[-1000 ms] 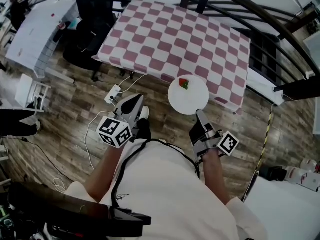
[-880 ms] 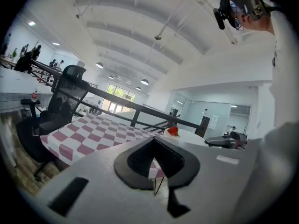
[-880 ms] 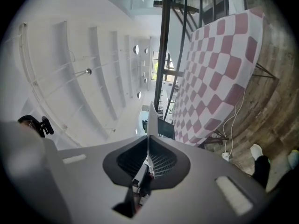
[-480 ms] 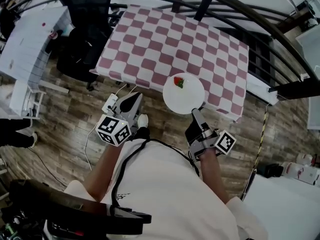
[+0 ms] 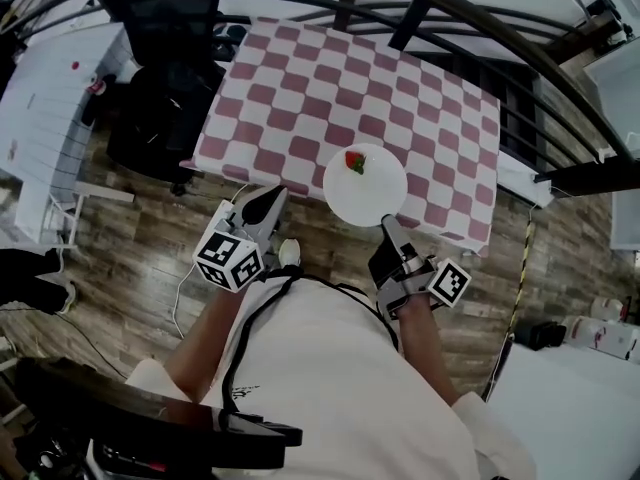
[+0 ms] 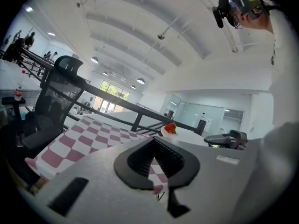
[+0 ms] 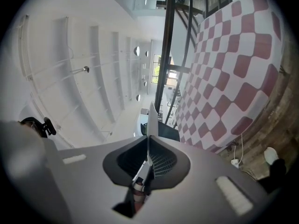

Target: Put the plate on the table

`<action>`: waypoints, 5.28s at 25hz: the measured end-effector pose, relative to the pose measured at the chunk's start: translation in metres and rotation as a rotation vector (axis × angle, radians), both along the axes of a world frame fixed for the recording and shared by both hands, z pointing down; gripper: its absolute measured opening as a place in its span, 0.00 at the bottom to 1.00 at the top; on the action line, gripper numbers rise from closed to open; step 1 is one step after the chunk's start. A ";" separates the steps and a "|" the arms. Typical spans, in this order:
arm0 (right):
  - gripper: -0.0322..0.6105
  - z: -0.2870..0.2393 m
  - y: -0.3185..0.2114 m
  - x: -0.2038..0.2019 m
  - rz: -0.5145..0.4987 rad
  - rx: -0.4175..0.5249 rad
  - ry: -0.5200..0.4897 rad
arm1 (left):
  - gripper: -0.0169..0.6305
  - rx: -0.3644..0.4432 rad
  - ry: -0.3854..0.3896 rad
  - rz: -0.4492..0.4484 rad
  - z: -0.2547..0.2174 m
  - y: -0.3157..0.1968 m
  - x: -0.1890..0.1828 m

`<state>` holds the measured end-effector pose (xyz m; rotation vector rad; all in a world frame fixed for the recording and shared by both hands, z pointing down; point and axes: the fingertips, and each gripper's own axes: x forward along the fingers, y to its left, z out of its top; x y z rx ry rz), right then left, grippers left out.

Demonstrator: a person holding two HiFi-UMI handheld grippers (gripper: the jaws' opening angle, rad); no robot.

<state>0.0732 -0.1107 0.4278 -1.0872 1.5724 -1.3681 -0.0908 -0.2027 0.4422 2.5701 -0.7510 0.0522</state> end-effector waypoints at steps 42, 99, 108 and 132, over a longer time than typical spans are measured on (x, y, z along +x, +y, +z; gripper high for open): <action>0.08 0.035 -0.230 0.053 -0.135 -0.026 0.003 | 0.04 -0.024 -0.009 -0.055 0.015 -0.188 0.057; 0.08 0.242 -0.497 0.183 -0.126 -0.176 -0.021 | 0.04 -0.134 -0.123 -0.145 0.130 -0.336 0.167; 0.08 0.261 -0.524 0.186 -0.141 -0.262 0.010 | 0.04 -0.149 -0.117 -0.167 0.134 -0.337 0.164; 0.16 0.289 -0.545 0.192 -0.008 -0.430 0.049 | 0.04 -0.143 -0.124 -0.199 0.125 -0.317 0.144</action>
